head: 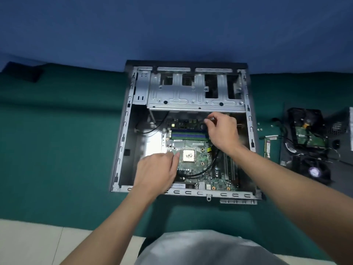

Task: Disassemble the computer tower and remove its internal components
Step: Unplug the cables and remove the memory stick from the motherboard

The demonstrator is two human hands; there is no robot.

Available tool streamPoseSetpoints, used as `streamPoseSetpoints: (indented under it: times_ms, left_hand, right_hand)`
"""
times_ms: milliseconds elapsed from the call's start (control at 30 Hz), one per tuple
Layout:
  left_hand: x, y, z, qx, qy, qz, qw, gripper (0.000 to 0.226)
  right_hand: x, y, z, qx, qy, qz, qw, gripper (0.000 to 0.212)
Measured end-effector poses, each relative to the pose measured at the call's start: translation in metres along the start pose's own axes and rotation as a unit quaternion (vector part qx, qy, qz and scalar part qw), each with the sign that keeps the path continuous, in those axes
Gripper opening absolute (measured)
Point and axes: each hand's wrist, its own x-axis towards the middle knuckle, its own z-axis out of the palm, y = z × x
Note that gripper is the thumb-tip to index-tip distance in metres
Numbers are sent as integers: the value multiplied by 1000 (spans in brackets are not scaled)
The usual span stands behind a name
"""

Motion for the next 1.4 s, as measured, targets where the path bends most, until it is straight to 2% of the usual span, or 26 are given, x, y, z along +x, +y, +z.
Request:
streamPoseSetpoints:
  times_ms: [100,200,300,367,433,533,667,833,1067,1400]
  left_hand:
    - [3,-2,3,-20,-25,-12,999,47]
    - [9,-7,7,-77,-124,-55,988,37]
    - [17,-8,11,-188,-292,-62,936,51]
    - [25,-10,15,-211,-370,-54,903,63]
    - [31,-13,21,-205,-399,-52,892,67]
    - [37,-17,27,-142,-403,-26,904,64]
    - [38,-19,31,-30,-295,36,954,55]
    - [41,-18,33,-68,-365,-1,929,58]
    - [41,-19,34,-97,-357,-13,929,50]
    - [42,-20,40,-126,-352,-15,927,53]
  right_hand:
    - [-6,10,14,-64,55,-17,996,21]
    - [-4,21,18,-50,105,106,987,20]
    - [5,29,13,-22,146,220,964,20]
    - [8,29,12,-19,147,229,962,22]
    - [9,27,13,-39,139,209,967,21]
    - [13,25,12,-73,112,173,976,19]
    - [18,23,11,-112,80,152,979,22]
    - [23,24,12,-132,63,160,976,22]
    - [26,27,13,-128,44,168,976,26]
    - [26,27,12,-122,41,175,976,38]
